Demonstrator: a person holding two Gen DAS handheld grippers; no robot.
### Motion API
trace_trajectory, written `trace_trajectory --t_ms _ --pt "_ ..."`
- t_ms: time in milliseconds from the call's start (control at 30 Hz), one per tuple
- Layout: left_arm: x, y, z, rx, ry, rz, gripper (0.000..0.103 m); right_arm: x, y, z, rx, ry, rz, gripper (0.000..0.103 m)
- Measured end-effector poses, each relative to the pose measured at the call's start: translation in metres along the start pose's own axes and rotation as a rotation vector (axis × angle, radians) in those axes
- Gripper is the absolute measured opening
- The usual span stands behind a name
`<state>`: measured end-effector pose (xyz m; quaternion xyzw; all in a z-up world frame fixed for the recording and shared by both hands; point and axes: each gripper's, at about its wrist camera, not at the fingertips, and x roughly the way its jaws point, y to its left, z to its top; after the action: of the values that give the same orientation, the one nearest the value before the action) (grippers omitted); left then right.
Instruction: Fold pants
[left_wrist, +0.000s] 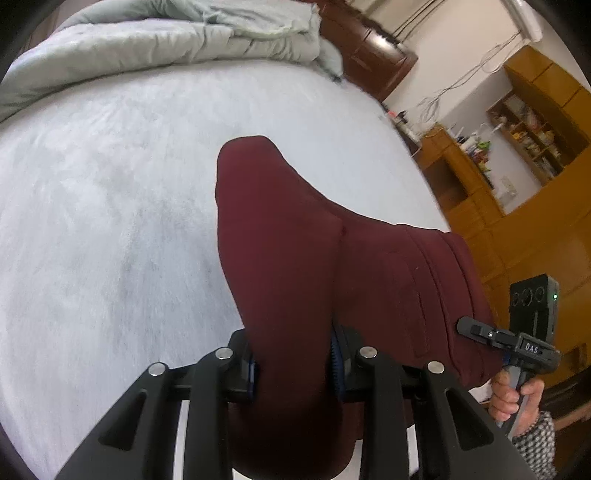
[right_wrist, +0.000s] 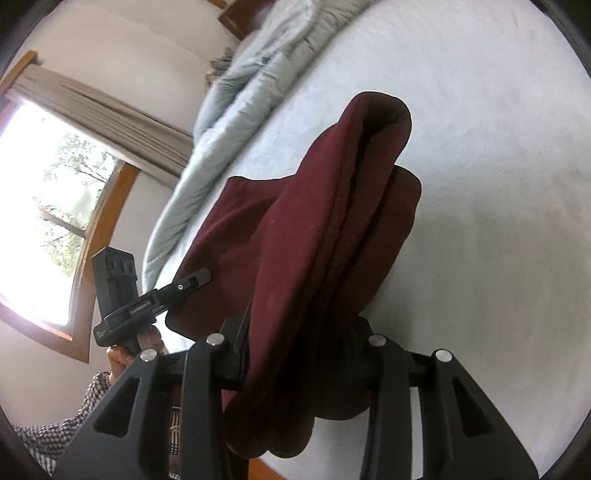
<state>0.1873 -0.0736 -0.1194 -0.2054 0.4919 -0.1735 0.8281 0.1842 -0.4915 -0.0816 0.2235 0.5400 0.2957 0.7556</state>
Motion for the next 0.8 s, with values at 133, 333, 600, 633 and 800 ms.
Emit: trace_trajectory --t_ms 133,333,600,633,800 --pt "0.061 0.022 -0.006 -0.021 0.131 0.101 0.033 0.044 -0.053 0.007 0.101 0.096 -0.077 0.038" --pt "0.067 0.031 -0.021 0.027 0.134 0.137 0.045 0.056 -0.083 -0.010 0.143 0.092 -0.064 0.057" --pt "0.032 0.012 -0.024 0.089 0.085 0.260 0.076 0.004 -0.054 -0.022 0.119 -0.004 -0.155 0.068" --pt "0.026 0.009 -0.028 0.094 0.080 0.275 0.080 -0.001 -0.051 -0.027 0.113 -0.009 -0.165 0.068" --pt "0.011 0.007 -0.042 0.070 0.050 0.275 0.081 0.004 -0.034 -0.048 0.096 0.008 -0.155 0.056"
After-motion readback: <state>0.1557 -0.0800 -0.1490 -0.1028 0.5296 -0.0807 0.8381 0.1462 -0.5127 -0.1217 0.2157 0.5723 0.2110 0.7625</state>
